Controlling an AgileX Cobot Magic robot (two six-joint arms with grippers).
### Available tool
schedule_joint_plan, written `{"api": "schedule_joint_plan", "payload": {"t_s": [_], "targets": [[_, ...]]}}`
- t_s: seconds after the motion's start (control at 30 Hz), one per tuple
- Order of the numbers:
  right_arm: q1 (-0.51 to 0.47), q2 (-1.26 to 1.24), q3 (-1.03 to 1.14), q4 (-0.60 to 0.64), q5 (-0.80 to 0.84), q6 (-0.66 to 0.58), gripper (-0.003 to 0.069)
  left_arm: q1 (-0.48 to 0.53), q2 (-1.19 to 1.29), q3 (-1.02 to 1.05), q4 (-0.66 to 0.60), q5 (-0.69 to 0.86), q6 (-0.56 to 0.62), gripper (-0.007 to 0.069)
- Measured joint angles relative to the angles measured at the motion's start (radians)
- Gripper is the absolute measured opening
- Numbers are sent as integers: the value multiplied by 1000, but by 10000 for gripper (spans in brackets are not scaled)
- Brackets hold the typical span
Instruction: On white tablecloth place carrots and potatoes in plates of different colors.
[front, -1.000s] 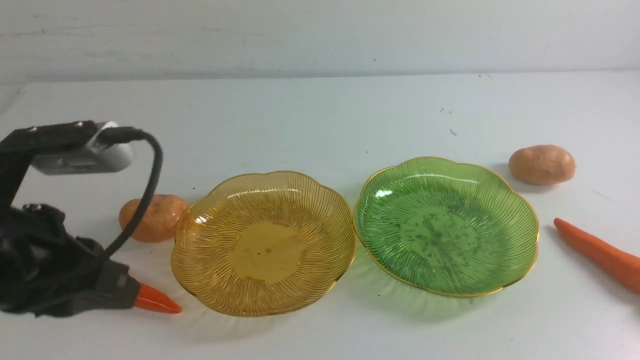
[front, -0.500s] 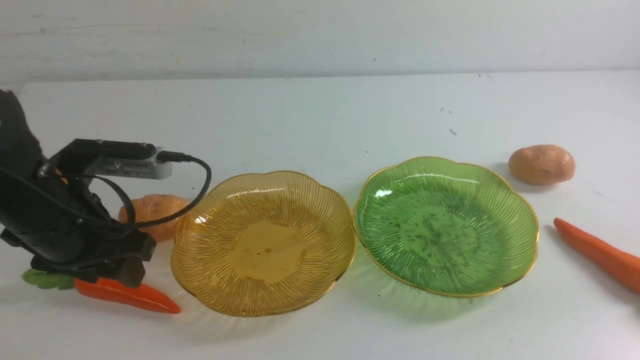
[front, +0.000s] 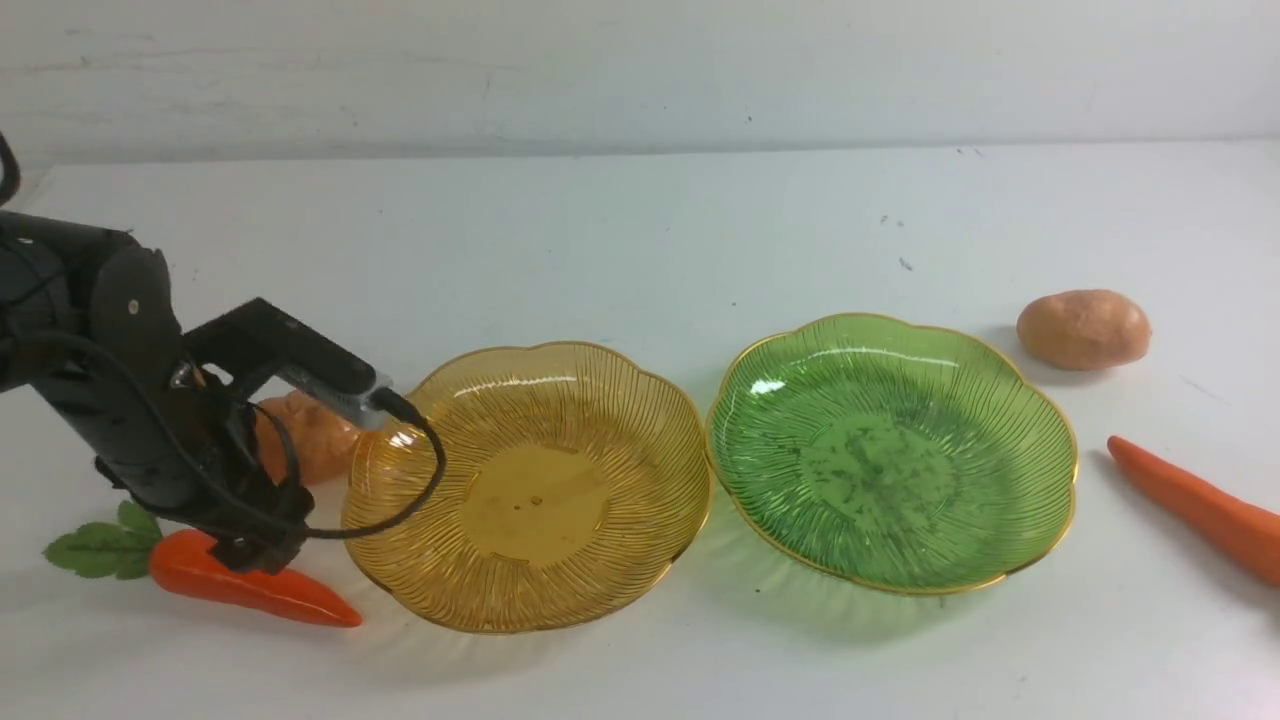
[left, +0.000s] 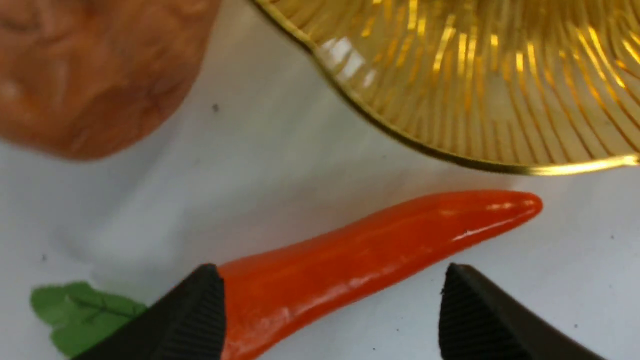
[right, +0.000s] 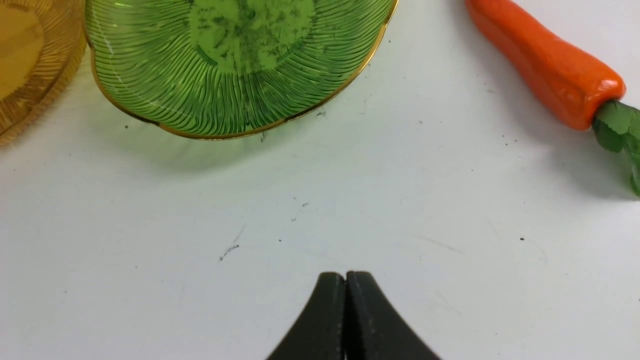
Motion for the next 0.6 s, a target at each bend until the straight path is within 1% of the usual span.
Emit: {"api": "schedule_joint_plan", "payload": {"t_s": [0.1, 0.2, 0.37, 0.6], "targets": [[0, 0, 0, 0, 0, 0, -15, -4, 13, 0, 20, 31, 25, 437], [0, 0, 0, 0, -1, 0, -15, -4, 32, 0, 54, 50, 25, 437], [0, 0, 0, 0, -1, 0, -15, -4, 82, -2, 97, 60, -16, 439], [0, 0, 0, 10, -1, 0, -15, -7, 156, -15, 140, 0, -37, 491]]}}
